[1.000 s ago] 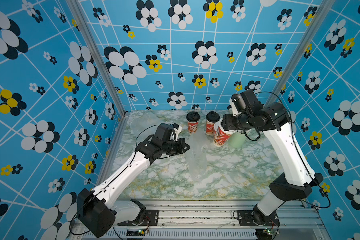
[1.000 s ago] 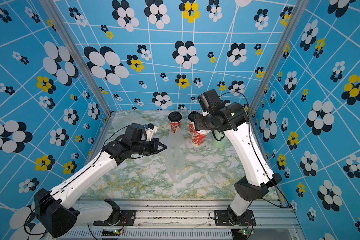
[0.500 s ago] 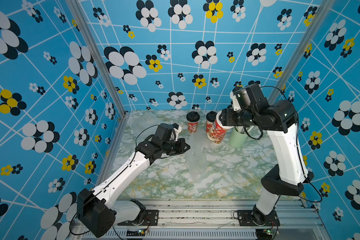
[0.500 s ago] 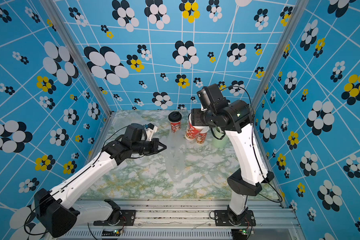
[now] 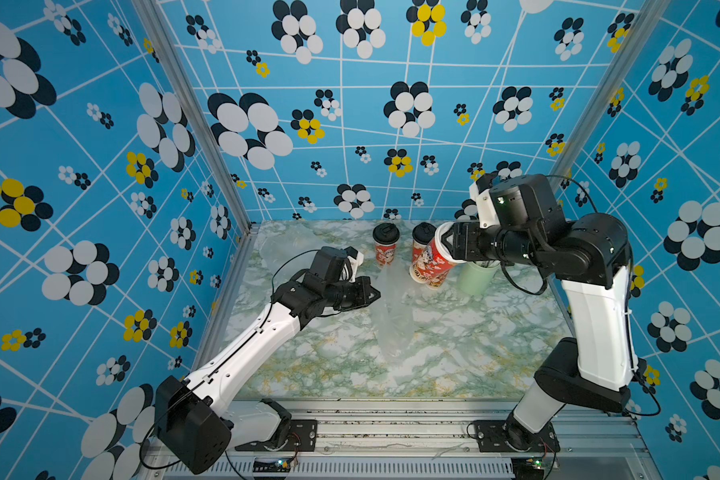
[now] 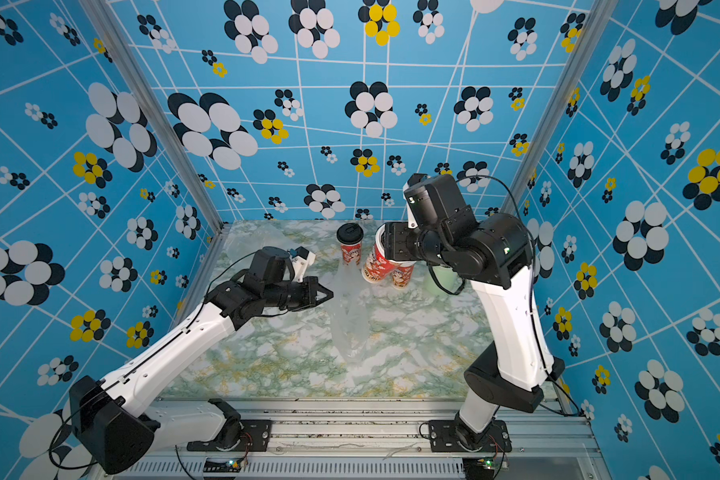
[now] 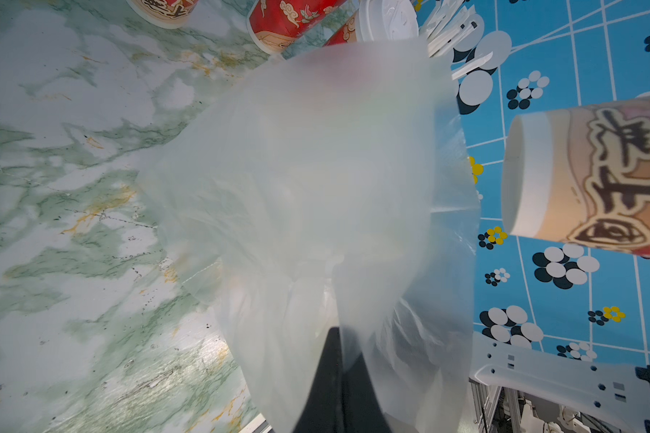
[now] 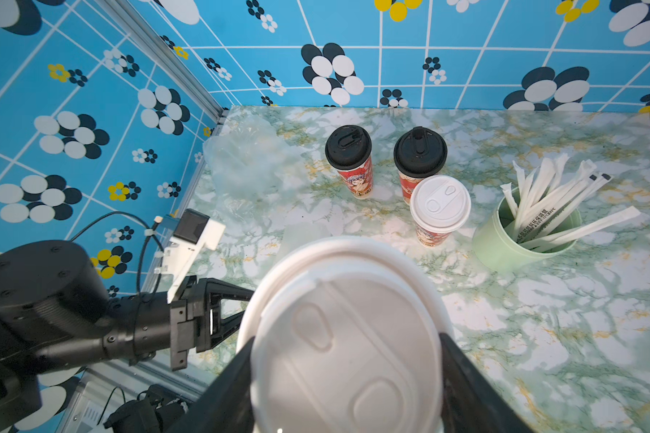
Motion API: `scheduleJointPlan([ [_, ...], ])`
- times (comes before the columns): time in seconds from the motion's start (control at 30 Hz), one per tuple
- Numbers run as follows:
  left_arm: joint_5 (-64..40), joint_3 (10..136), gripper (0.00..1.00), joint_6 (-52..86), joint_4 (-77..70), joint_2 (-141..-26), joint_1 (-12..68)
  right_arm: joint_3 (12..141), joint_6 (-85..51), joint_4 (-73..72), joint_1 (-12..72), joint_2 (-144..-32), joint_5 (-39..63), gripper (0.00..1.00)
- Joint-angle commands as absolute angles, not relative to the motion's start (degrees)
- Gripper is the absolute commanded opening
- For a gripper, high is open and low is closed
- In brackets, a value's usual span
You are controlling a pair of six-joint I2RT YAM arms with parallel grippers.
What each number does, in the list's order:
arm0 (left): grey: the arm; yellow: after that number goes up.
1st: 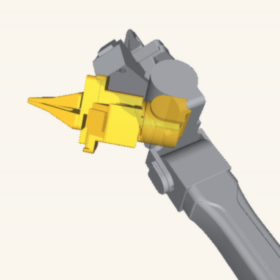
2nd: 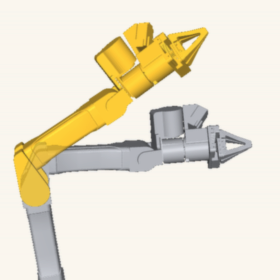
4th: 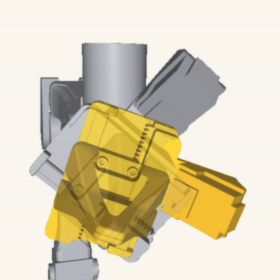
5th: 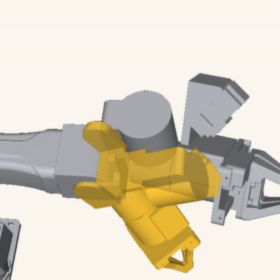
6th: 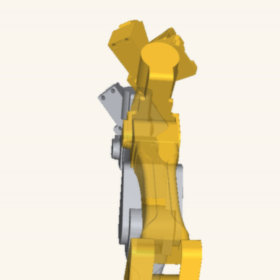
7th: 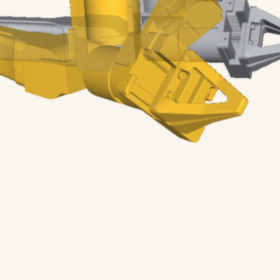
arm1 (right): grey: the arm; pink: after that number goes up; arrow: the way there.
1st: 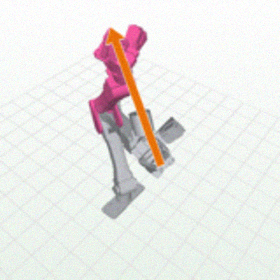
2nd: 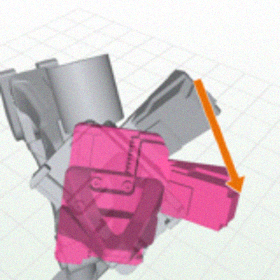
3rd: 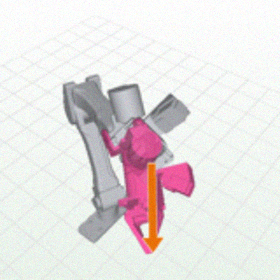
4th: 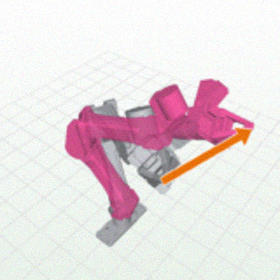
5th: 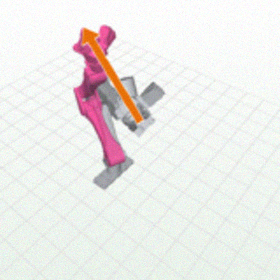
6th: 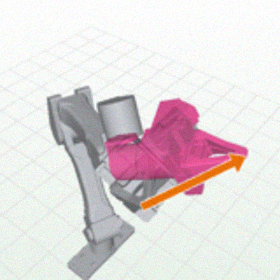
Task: Pack milk tea into plastic carrier bags
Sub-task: Place the milk tea cup in the plastic carrier bag.
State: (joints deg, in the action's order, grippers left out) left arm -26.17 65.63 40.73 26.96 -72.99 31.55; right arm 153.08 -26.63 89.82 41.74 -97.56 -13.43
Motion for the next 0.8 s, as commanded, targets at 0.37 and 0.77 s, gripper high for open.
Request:
scheduleJointPlan([
  [0.37,-26.13,65.28,0.0,40.42,27.51,-73.65,31.48,154.07,-28.58,86.01,46.56,-99.26,-9.89,0.54],
  [0.77,-25.38,64.63,0.0,40.1,28.29,-72.29,31.55,153.81,-27.76,84.03,46.75,-106.17,-11.33,0.55],
])
